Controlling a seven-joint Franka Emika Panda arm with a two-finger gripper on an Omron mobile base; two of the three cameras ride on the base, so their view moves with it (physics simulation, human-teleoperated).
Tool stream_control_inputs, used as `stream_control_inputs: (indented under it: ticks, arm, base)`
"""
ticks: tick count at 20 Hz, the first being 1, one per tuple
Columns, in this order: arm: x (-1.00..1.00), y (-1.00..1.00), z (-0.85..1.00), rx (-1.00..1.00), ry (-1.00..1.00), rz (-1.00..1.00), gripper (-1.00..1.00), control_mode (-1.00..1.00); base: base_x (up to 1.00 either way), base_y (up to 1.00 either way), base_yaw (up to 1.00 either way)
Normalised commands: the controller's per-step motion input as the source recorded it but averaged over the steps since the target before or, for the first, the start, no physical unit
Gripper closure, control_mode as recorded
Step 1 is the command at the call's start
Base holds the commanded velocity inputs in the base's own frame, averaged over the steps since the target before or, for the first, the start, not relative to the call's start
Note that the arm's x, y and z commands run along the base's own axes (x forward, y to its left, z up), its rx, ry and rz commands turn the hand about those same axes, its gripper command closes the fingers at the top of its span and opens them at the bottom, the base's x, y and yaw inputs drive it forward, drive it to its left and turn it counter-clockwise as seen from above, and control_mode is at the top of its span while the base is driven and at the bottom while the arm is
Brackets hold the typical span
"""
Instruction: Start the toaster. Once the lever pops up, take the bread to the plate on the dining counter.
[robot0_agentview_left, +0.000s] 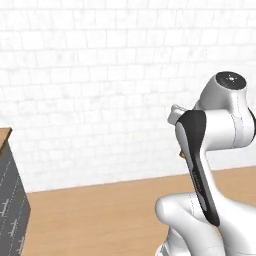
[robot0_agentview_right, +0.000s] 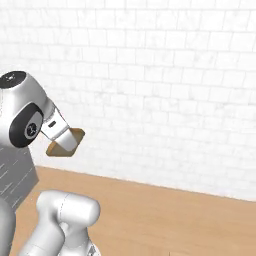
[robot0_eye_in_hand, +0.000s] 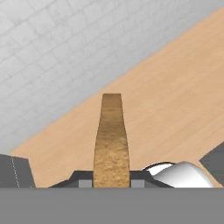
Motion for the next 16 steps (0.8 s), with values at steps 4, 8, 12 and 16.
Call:
stream_control_inputs:
  ticks: [4, 8, 12, 16]
  arm:
    - [0.0, 0.0, 0.0, 0.0, 0.0, 0.0, 1.0, 1.0]
    - [0.0, 0.0, 0.0, 0.0, 0.0, 0.0, 1.0, 1.0]
    - [0.0, 0.0, 0.0, 0.0, 0.0, 0.0, 1.0, 1.0]
    - [0.0, 0.0, 0.0, 0.0, 0.0, 0.0, 1.0, 1.0]
  base:
    - [0.01, -0.38, -0.68]
    - [0.04, -0.22, -0.67]
    - [0.05, -0.06, -0.65]
    - [0.06, 0.0, -0.63]
